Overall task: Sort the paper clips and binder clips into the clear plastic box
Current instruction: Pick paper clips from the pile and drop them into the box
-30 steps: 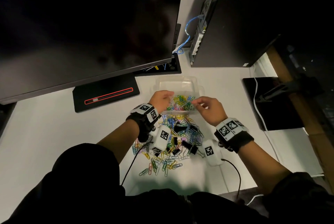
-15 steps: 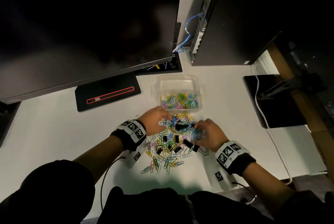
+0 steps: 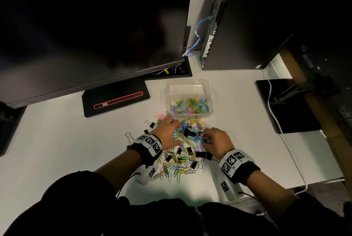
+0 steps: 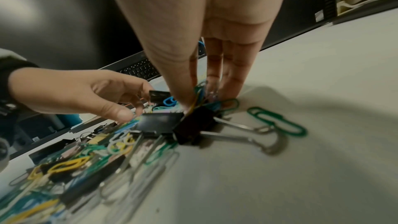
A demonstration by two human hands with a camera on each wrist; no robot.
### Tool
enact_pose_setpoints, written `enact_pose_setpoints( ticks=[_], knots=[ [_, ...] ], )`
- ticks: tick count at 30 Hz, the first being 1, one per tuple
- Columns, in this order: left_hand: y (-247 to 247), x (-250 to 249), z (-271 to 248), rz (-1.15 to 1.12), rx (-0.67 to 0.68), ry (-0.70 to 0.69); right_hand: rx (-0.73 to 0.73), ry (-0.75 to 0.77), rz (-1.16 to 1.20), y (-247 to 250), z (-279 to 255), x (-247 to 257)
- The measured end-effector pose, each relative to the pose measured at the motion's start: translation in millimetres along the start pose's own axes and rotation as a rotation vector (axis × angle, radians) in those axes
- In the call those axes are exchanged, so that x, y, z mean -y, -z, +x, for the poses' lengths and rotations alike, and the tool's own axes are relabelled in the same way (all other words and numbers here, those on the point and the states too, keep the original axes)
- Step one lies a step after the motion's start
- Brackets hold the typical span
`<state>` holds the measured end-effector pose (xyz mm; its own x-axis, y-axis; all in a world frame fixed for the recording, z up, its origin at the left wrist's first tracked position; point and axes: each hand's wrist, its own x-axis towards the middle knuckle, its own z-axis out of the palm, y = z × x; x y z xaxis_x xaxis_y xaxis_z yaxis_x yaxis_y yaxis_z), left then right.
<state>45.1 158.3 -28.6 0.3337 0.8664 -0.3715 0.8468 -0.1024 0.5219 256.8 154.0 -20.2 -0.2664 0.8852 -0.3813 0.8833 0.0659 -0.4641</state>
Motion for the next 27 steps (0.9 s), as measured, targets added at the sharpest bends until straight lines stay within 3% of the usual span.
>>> enact_pose_setpoints(
  ticks=[4,9,15,21,27],
  knots=[
    [-5,-5,0,0.002,-0.046,0.007,-0.016,-0.01,0.018,1,-1,1],
    [-5,-7,0,0.002,-0.008,0.024,-0.041,-0.056,0.106,8,-1,0],
    [-6,-5,0,0.047,0.004,0.046,-0.088,-0.08,0.399,18,6,-8],
    [-5,2,-3,0.002,-0.016,0.086,-0.019,-0.15,0.819,23,14,-6],
    [-4,2,0,-0.062,0.002,0.165,-0.005,-0.171,0.933,36,38,-1]
  ],
)
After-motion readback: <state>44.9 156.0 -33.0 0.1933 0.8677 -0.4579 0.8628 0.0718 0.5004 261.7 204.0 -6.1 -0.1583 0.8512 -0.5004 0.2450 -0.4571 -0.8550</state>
